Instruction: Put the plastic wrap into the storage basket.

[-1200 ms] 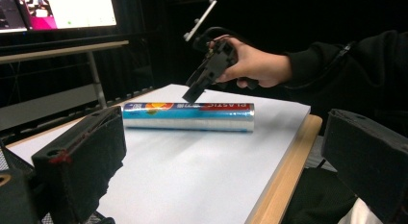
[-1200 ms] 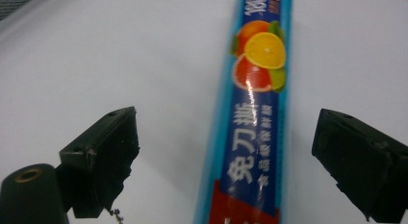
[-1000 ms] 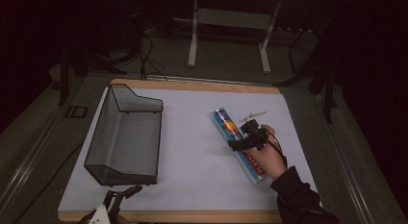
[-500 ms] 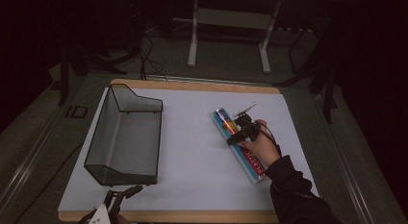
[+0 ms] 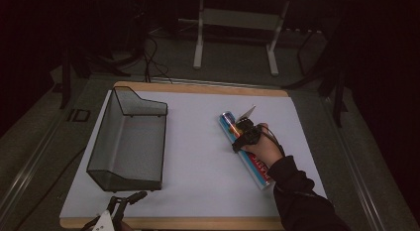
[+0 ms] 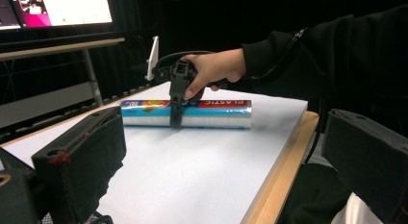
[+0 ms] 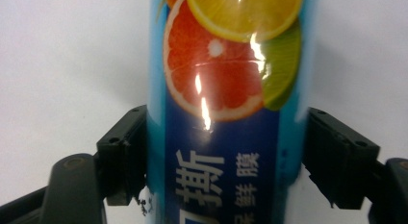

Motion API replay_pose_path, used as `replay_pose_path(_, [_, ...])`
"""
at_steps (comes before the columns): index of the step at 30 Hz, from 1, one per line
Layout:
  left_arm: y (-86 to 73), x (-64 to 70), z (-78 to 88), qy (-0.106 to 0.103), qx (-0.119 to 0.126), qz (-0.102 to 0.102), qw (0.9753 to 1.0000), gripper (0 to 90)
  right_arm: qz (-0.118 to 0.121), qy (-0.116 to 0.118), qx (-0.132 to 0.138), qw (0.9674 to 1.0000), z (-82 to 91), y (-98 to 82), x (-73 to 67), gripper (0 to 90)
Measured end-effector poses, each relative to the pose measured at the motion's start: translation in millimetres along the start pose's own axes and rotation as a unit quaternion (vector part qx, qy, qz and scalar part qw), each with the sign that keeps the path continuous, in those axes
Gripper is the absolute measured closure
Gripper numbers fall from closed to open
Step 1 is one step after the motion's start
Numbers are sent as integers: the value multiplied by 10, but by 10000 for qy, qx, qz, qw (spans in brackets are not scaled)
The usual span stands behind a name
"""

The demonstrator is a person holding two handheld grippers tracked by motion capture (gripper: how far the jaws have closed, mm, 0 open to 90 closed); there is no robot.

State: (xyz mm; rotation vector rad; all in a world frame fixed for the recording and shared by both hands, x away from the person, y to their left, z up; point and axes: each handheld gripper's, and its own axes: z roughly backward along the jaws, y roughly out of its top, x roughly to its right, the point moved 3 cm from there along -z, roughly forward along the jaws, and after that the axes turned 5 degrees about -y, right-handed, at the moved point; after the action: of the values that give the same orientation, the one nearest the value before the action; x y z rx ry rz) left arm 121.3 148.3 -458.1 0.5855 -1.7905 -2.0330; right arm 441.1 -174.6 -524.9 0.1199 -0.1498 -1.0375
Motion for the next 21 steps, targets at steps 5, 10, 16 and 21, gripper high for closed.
replay_pose_path(5, [-1,2,2,3,-12,-17,10000,25,181,9,-101,9998,-54,10,-56,293])
replay_pose_path(10, [-4,5,5,36,-43,-49,10000,25,-104,103,-14,9999,-41,-2,-34,314])
replay_pose_path(16, [-10,2,-8,38,-86,-56,9999,25,-206,62,145,9997,39,-12,-5,316])
replay_pose_path(21, [-10,9,-12,48,-100,-78,9999,25,-300,24,374,9988,211,15,28,317])
